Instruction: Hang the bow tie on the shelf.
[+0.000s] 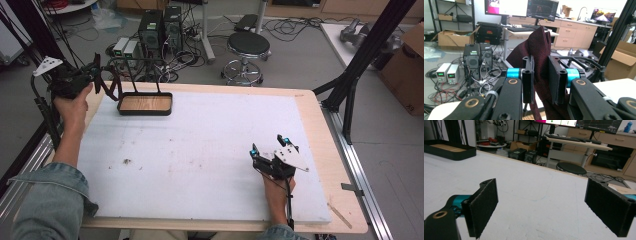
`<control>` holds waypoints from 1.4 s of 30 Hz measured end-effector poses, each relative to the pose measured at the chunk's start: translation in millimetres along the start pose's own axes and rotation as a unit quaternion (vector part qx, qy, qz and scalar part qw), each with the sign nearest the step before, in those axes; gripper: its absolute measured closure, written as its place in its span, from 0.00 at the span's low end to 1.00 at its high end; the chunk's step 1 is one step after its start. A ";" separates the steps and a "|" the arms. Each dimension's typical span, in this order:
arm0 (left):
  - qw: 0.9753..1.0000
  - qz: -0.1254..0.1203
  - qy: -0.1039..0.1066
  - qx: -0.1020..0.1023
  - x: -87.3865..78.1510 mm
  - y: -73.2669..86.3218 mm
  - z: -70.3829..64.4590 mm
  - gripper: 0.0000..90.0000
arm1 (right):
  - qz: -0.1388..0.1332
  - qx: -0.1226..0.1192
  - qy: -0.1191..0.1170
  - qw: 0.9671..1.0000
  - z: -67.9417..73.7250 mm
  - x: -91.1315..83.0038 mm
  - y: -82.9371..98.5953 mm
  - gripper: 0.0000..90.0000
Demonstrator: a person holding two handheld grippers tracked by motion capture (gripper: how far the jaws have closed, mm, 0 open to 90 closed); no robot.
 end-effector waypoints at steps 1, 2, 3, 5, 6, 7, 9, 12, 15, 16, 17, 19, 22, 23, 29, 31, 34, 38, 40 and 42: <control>1.000 0.001 -0.002 0.000 2.2 -0.6 -0.5 0.83 | 0.000 0.000 -0.001 1.000 0.0 -0.2 0.1 0.12; 1.000 0.001 -0.003 0.002 3.8 -0.9 -0.5 0.83 | 0.000 0.001 -0.001 1.000 0.2 -0.1 0.1 0.12; 1.000 -0.001 -0.006 0.003 5.9 -0.9 -0.4 0.83 | 0.000 0.001 -0.001 1.000 0.2 -0.1 0.0 0.12; 1.000 0.006 -0.007 0.002 10.6 0.2 0.1 0.83 | -0.001 0.001 -0.003 1.000 0.6 0.0 -0.1 0.12; 1.000 0.007 -0.009 0.002 12.9 0.8 0.6 0.83 | -0.001 0.002 -0.003 1.000 0.6 0.0 -0.1 0.12; 1.000 0.008 -0.010 0.001 14.7 1.2 1.5 0.83 | -0.001 0.001 -0.003 1.000 0.6 -0.1 -0.1 0.12; 1.000 0.009 -0.017 -0.004 17.7 1.2 3.7 0.83 | -0.001 0.001 -0.005 1.000 0.6 -0.3 -0.3 0.12; 1.000 0.012 -0.023 -0.002 22.0 0.7 7.2 0.83 | -0.002 0.002 -0.007 1.000 1.0 -0.5 -0.4 0.12; 0.999 0.009 -0.031 -0.004 25.7 0.0 10.2 0.83 | -0.003 0.000 -0.008 1.000 1.2 -0.3 -0.7 0.12; 0.999 0.009 -0.034 -0.001 26.8 -0.1 11.2 0.83 | -0.003 -0.001 -0.009 1.000 1.5 -0.3 -0.7 0.12; 0.999 0.012 -0.036 0.000 28.5 -0.1 11.8 0.83 | -0.003 -0.001 -0.010 1.000 1.9 -0.4 -0.7 0.12; 0.999 0.016 -0.040 0.004 31.2 1.1 13.6 0.83 | -0.001 0.000 -0.012 1.000 2.8 -0.6 -0.7 0.12; 0.999 0.023 -0.048 0.004 35.0 4.5 17.3 0.83 | -0.002 -0.003 -0.013 1.000 2.9 -0.5 -0.9 0.12; 0.998 0.025 -0.049 0.003 36.0 5.9 18.6 0.83 | -0.002 -0.003 -0.013 1.000 3.0 -0.5 -0.9 0.12; 0.998 0.032 -0.049 0.005 38.4 12.8 22.5 0.83 | -0.004 -0.007 -0.015 1.000 3.6 -0.1 -1.4 0.12; 0.999 0.027 -0.047 0.005 37.8 12.6 20.8 0.83 | -0.003 -0.006 -0.015 1.000 4.0 -0.2 -1.3 0.12; 0.999 0.020 -0.037 0.010 37.3 11.2 18.1 0.83 | -0.001 -0.003 -0.016 1.000 4.7 -0.1 -1.0 0.12; 0.999 0.013 -0.028 0.021 38.7 10.4 11.1 0.83 | -0.002 -0.003 -0.017 1.000 5.1 0.0 -1.1 0.12; 0.999 0.012 -0.029 0.029 40.2 10.8 9.0 0.83 | -0.002 -0.003 -0.018 1.000 5.1 0.0 -1.1 0.12; 0.999 0.010 -0.033 0.033 40.9 10.5 9.4 0.83 | -0.002 -0.003 -0.018 1.000 5.1 0.0 -1.0 0.12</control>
Point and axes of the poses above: each handheld gripper's, and its own axes: x roughly forward along the jaws, y roughly out of its underside, z roughly to its left, the point moved 5 cm from there along x, roughly forward along the jaws, and after that the axes turned 15 degrees about -y, right-handed, at the moved point
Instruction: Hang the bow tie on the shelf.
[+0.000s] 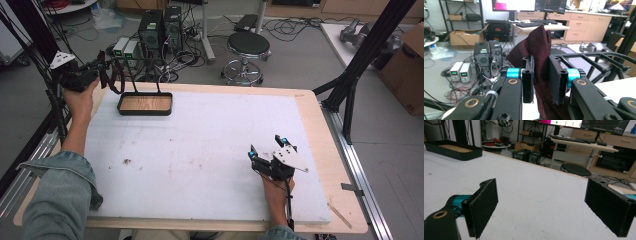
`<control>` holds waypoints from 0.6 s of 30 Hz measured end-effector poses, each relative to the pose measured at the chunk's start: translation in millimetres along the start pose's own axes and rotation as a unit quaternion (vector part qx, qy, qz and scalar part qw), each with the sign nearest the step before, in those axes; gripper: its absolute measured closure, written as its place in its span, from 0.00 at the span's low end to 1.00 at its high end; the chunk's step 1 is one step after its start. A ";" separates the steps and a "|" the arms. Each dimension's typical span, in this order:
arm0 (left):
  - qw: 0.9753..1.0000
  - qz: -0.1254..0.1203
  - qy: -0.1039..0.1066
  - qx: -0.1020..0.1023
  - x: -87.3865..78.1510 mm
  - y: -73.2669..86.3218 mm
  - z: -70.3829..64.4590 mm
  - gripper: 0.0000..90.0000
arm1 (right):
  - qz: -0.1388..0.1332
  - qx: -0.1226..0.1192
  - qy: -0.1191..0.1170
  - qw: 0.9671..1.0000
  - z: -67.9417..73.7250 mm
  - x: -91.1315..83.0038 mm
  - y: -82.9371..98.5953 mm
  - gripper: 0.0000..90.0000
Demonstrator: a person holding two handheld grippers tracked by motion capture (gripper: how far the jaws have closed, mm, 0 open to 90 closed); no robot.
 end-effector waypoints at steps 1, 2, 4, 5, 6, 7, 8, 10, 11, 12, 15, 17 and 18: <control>1.000 0.000 -0.002 0.001 0.2 0.2 0.6 0.83 | 0.000 0.000 0.000 1.000 0.0 0.0 0.0 0.12; 1.000 0.000 -0.003 0.002 0.5 0.6 0.9 0.83 | 0.000 0.000 -0.001 1.000 0.1 0.0 -0.1 0.12; 1.000 0.002 -0.006 0.002 1.4 1.8 2.2 0.83 | -0.001 -0.004 -0.002 1.000 -0.2 0.3 -0.3 0.12; 1.000 0.004 -0.006 0.005 1.7 2.7 2.8 0.83 | -0.002 -0.004 -0.002 1.000 -0.1 0.3 -0.3 0.12; 1.000 0.004 -0.006 0.005 2.2 3.4 3.2 0.83 | -0.002 -0.004 -0.002 1.000 0.0 0.4 -0.4 0.12; 1.000 0.004 -0.007 0.004 2.3 4.2 3.3 0.83 | -0.002 -0.005 -0.003 1.000 0.0 0.3 -0.4 0.12; 1.000 0.005 -0.007 0.008 2.3 4.9 3.5 0.83 | -0.002 -0.004 -0.003 1.000 0.2 0.3 -0.4 0.12; 1.000 0.007 -0.009 0.012 2.5 7.3 3.3 0.82 | -0.002 -0.004 -0.004 1.000 0.2 0.3 -0.4 0.12; 1.000 0.008 -0.010 0.013 2.8 9.0 3.5 0.82 | -0.002 -0.005 -0.004 1.000 0.3 0.4 -0.5 0.12; 1.000 0.011 -0.010 0.015 2.9 10.2 4.2 0.82 | -0.001 -0.003 -0.004 1.000 0.7 0.3 -0.3 0.12; 1.000 0.012 -0.012 0.014 2.7 14.1 5.5 0.81 | -0.001 -0.002 -0.004 1.000 1.2 0.3 -0.4 0.12; 1.000 0.012 -0.011 0.014 1.9 15.4 6.1 0.81 | -0.001 -0.001 -0.004 1.000 1.3 0.4 -0.3 0.12; 1.000 0.012 -0.010 0.015 1.6 15.8 6.2 0.80 | -0.001 -0.001 -0.004 1.000 1.3 0.4 -0.3 0.12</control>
Point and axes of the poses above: each handheld gripper's, and its own axes: x roughly forward along the jaws, y roughly out of its underside, z roughly to its left, the point moved 5 cm from there along x, roughly forward along the jaws, and after that the axes turned 15 degrees about -y, right-handed, at the moved point
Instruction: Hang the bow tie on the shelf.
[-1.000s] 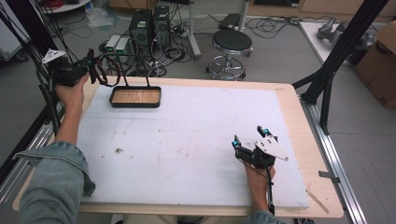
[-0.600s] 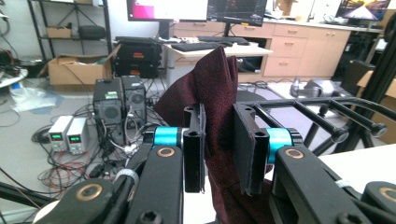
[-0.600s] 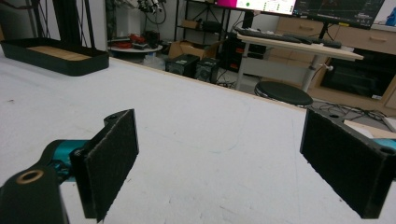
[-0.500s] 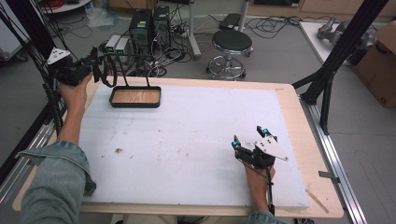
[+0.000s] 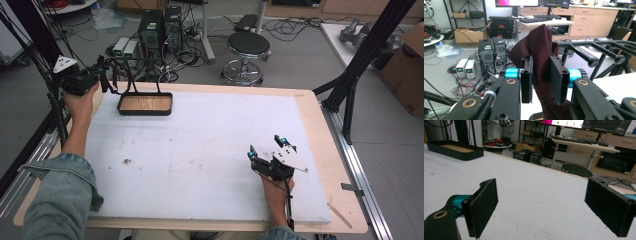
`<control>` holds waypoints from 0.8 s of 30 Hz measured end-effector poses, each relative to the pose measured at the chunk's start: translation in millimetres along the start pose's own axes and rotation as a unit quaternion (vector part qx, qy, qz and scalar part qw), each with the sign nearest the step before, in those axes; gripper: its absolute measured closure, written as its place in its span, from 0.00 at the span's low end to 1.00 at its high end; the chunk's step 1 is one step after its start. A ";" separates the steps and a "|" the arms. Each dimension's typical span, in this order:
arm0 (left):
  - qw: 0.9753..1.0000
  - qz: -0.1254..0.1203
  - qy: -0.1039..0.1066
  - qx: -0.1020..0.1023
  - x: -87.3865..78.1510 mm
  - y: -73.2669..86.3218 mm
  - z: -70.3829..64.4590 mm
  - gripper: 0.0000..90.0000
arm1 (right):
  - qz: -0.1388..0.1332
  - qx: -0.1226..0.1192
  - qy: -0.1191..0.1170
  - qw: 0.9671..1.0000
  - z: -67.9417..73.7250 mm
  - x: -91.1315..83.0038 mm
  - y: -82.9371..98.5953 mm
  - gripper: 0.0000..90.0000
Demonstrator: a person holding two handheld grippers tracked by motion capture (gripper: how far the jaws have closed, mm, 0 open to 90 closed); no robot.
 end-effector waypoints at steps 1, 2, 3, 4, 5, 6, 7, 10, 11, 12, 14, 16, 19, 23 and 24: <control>1.000 0.000 0.001 0.000 -0.5 0.4 0.3 0.80 | 0.000 0.000 0.000 1.000 0.0 0.0 0.0 0.12; 1.000 0.000 0.001 0.001 -1.1 0.7 0.8 0.80 | 0.000 -0.001 0.000 1.000 -0.1 -0.1 0.0 0.12; 1.000 -0.002 0.001 -0.002 -1.7 0.8 0.9 0.79 | 0.000 0.000 0.001 1.000 -0.1 -0.1 0.0 0.12; 1.000 -0.001 -0.001 0.000 -2.5 0.9 1.9 0.77 | 0.000 -0.002 0.001 1.000 -0.6 0.0 -0.1 0.12; 1.000 0.000 -0.001 -0.001 -3.3 1.0 2.5 0.75 | 0.000 -0.001 0.001 1.000 -0.3 -0.1 0.0 0.12; 1.000 0.000 -0.003 -0.004 -4.1 1.1 3.3 0.74 | -0.001 0.000 0.001 1.000 -0.2 -0.1 -0.1 0.12; 1.000 0.001 -0.002 -0.003 -5.6 1.3 4.0 0.74 | -0.001 0.000 0.001 1.000 -0.2 0.0 -0.1 0.12; 1.000 0.001 -0.004 -0.009 -11.0 2.4 5.6 0.70 | -0.003 -0.004 0.001 1.000 -1.0 0.1 -0.4 0.12; 1.000 -0.002 -0.004 -0.010 -14.1 2.8 6.7 0.70 | -0.003 -0.004 0.001 1.000 -1.0 0.1 -0.4 0.12; 1.000 -0.004 -0.003 -0.015 -17.2 3.8 7.6 0.69 | -0.003 -0.003 0.000 1.000 -1.0 0.0 -0.4 0.12; 1.000 -0.002 -0.002 -0.019 -23.8 7.0 9.2 0.68 | -0.003 -0.001 0.000 1.000 -0.8 0.1 -0.4 0.12; 1.000 -0.002 0.000 -0.016 -31.4 10.8 10.0 0.66 | -0.004 -0.003 0.001 1.000 -1.2 0.4 -0.5 0.12; 1.000 -0.003 -0.004 -0.009 -43.4 16.2 11.2 0.65 | -0.007 0.000 0.001 1.000 -1.5 0.7 -0.9 0.12; 1.000 0.002 -0.005 0.003 -58.1 21.9 11.4 0.62 | -0.010 0.003 0.003 1.000 -3.2 0.9 -0.9 0.12; 1.000 0.001 -0.005 0.003 -61.6 23.1 10.9 0.61 | -0.009 0.005 0.005 1.000 -3.6 0.9 -0.8 0.12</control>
Point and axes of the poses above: each handheld gripper's, and its own axes: x roughly forward along the jaws, y roughly out of its underside, z roughly to its left, the point moved 5 cm from there along x, roughly forward along the jaws, and after that the axes turned 15 degrees about -y, right-handed, at the moved point
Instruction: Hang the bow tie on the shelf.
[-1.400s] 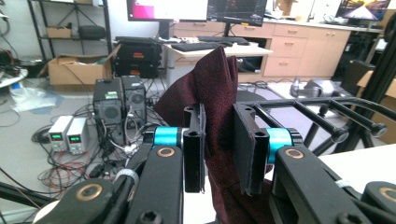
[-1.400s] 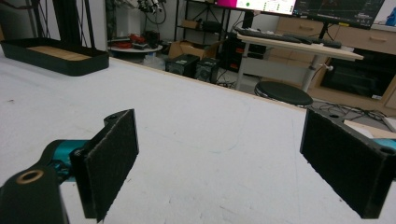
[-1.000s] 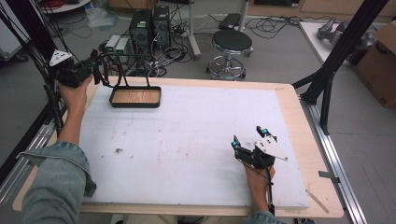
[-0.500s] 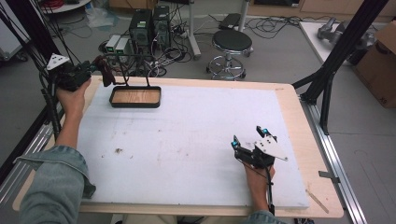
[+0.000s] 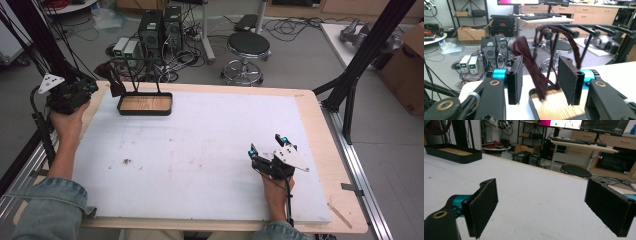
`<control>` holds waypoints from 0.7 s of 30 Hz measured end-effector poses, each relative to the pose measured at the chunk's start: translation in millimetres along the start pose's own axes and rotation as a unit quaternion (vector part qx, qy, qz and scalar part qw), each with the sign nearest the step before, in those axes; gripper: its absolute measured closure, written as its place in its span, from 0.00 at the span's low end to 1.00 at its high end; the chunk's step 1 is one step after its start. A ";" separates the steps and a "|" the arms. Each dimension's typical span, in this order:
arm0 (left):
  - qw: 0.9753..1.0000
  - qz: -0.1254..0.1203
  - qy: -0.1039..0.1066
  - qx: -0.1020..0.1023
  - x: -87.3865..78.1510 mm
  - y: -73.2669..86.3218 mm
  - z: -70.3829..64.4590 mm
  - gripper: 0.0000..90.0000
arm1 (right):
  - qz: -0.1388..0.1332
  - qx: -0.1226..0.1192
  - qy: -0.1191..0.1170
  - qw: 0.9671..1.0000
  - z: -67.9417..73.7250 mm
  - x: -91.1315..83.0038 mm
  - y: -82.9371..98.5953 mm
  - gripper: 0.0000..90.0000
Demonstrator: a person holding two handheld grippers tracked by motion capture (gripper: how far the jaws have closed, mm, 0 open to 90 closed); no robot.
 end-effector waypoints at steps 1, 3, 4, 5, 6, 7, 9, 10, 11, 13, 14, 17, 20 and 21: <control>1.000 0.000 0.001 0.003 -3.5 1.5 -0.6 0.61 | 0.000 0.000 0.000 1.000 -0.5 0.4 0.0 0.12; 1.000 0.002 0.000 0.012 -9.9 4.7 -2.2 0.60 | 0.001 0.001 0.000 1.000 -0.3 1.0 -0.1 0.12; 1.000 0.005 0.001 0.018 -13.1 6.7 -2.9 0.59 | 0.002 -0.001 -0.001 1.000 -0.7 1.3 -0.2 0.12; 1.000 0.006 0.003 0.016 -15.5 8.7 -4.6 0.59 | 0.003 -0.002 0.000 1.000 -0.8 1.5 -0.1 0.12; 1.000 0.008 0.003 0.021 -18.4 10.8 -5.8 0.58 | 0.003 -0.003 0.000 1.000 -0.9 1.7 -0.2 0.12; 1.000 0.010 0.004 0.026 -22.2 13.3 -7.6 0.58 | 0.003 -0.003 0.000 1.000 -1.0 1.8 -0.2 0.12; 0.999 0.014 0.008 0.036 -29.3 17.7 -11.4 0.56 | 0.003 0.000 0.001 1.000 -1.2 1.6 -0.1 0.12; 0.999 0.015 0.010 0.041 -32.1 19.5 -13.0 0.56 | 0.003 0.002 0.002 1.000 -1.6 1.3 0.0 0.12; 0.999 0.016 0.011 0.046 -35.9 21.7 -15.5 0.55 | 0.002 0.002 0.001 1.000 -1.9 1.2 0.1 0.12; 0.998 0.019 0.017 0.057 -44.5 26.5 -20.4 0.53 | 0.002 0.006 0.002 1.000 -2.2 0.9 0.2 0.12; 0.998 0.020 0.019 0.062 -48.9 28.8 -22.9 0.52 | 0.001 0.006 0.001 1.000 -2.3 1.1 0.2 0.12; 0.997 0.028 0.022 0.068 -63.0 35.7 -28.6 0.48 | 0.002 0.006 0.001 1.000 -2.1 1.1 0.2 0.12; 0.997 0.028 0.022 0.068 -78.1 41.9 -32.0 0.45 | 0.002 0.003 0.000 1.000 -2.0 1.2 0.1 0.12; 0.997 0.029 0.025 0.065 -84.5 44.2 -32.4 0.44 | 0.002 0.005 0.000 1.000 -1.6 1.2 0.2 0.12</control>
Point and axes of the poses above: each handheld gripper's, and its own axes: x roughly forward along the jaws, y roughly out of its underside, z roughly to its left, the point moved 5 cm from there along x, roughly forward along the jaws, and after that the axes turned 15 degrees about -y, right-handed, at the moved point
